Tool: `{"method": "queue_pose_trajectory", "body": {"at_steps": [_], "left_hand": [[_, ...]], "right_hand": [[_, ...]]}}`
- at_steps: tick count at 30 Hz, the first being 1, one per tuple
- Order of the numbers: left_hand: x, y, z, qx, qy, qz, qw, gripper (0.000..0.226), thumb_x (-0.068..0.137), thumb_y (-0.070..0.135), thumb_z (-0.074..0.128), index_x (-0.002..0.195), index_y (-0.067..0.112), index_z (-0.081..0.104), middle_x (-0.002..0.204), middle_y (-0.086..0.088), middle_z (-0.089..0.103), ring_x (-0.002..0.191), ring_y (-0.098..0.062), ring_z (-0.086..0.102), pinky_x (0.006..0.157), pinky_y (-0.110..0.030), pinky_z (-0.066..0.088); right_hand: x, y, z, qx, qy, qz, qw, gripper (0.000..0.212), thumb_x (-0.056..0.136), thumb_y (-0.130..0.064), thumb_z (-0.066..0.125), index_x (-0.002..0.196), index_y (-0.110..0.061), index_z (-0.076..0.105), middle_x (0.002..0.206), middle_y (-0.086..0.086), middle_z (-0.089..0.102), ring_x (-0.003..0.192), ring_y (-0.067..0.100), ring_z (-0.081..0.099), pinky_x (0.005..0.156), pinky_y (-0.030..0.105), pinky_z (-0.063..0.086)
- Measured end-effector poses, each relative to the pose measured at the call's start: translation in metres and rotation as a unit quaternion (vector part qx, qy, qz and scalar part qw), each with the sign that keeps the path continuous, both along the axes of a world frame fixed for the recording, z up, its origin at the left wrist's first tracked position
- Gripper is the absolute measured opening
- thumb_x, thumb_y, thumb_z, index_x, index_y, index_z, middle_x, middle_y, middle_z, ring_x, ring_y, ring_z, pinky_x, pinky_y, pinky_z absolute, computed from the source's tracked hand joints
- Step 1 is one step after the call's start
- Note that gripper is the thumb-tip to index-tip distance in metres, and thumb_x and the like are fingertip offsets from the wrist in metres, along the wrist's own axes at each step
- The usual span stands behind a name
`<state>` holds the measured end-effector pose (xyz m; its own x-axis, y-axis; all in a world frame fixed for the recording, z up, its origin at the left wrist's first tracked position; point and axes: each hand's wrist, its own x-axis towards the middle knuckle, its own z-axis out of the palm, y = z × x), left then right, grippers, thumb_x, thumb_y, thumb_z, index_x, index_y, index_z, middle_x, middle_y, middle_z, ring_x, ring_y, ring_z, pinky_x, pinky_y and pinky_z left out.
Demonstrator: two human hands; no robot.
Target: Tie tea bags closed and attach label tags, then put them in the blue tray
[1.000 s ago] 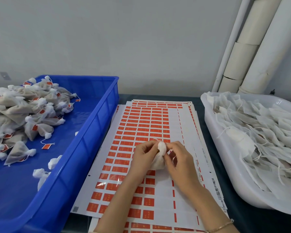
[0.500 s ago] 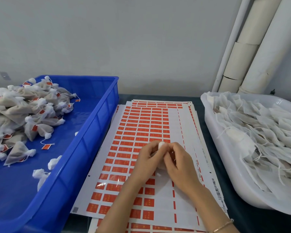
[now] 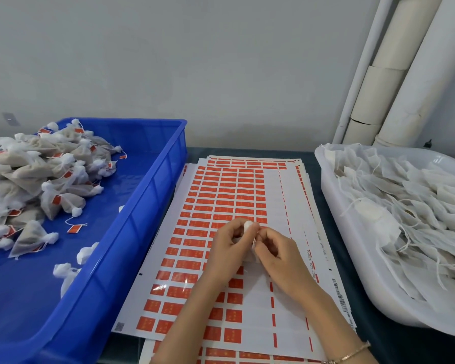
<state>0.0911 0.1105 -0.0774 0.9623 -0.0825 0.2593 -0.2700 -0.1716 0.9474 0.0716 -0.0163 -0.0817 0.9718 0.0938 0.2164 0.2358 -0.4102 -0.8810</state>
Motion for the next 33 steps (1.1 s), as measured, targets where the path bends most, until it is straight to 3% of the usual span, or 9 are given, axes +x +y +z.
{"method": "queue_pose_trajectory", "body": {"at_steps": [6, 9, 16, 25, 33], "left_hand": [[0.000, -0.001, -0.001, 0.031, -0.022, 0.042, 0.998, 0.018, 0.094, 0.026, 0.059, 0.076, 0.029, 0.060, 0.065, 0.017, 0.058, 0.064, -0.003, 0.056, 0.059, -0.011, 0.045], [-0.001, -0.003, -0.002, 0.047, -0.033, 0.066, 0.996, 0.016, 0.092, 0.027, 0.062, 0.078, 0.034, 0.059, 0.069, 0.018, 0.061, 0.071, -0.002, 0.060, 0.061, -0.010, 0.047], [0.001, -0.003, -0.005, 0.042, -0.023, 0.054, 0.997, 0.005, 0.089, 0.024, 0.063, 0.085, 0.022, 0.065, 0.074, 0.011, 0.064, 0.075, -0.005, 0.062, 0.064, -0.013, 0.050], [0.002, -0.002, -0.005, 0.035, -0.015, 0.068, 0.997, 0.011, 0.092, 0.017, 0.057, 0.082, 0.021, 0.060, 0.071, 0.008, 0.060, 0.069, 0.000, 0.057, 0.059, -0.008, 0.046], [0.000, -0.001, -0.002, 0.033, -0.029, 0.065, 0.997, 0.013, 0.095, 0.019, 0.056, 0.090, 0.032, 0.057, 0.082, 0.012, 0.062, 0.079, 0.001, 0.060, 0.064, -0.007, 0.048]], "right_hand": [[0.001, -0.005, -0.002, -0.101, -0.077, -0.041, 0.991, 0.017, 0.084, -0.030, 0.067, 0.077, -0.030, 0.052, 0.071, -0.014, 0.059, 0.073, 0.008, 0.059, 0.063, 0.015, 0.052], [-0.001, -0.007, -0.002, -0.173, -0.160, -0.088, 0.968, 0.022, 0.081, -0.029, 0.073, 0.083, -0.029, 0.051, 0.077, -0.016, 0.058, 0.066, 0.008, 0.057, 0.061, 0.009, 0.048], [-0.007, -0.006, 0.004, -0.108, -0.251, -0.105, 0.956, 0.024, 0.072, -0.010, 0.082, 0.077, -0.017, 0.060, 0.074, -0.010, 0.060, 0.066, 0.004, 0.058, 0.068, 0.004, 0.047], [-0.005, -0.003, 0.010, -0.055, -0.224, -0.066, 0.971, 0.021, 0.075, -0.007, 0.078, 0.086, -0.021, 0.067, 0.077, -0.013, 0.065, 0.078, 0.006, 0.062, 0.068, 0.008, 0.050], [-0.001, -0.001, 0.014, 0.077, -0.024, -0.019, 0.997, 0.017, 0.082, -0.008, 0.071, 0.085, -0.024, 0.069, 0.080, -0.013, 0.070, 0.079, 0.009, 0.068, 0.067, 0.018, 0.055]]}}
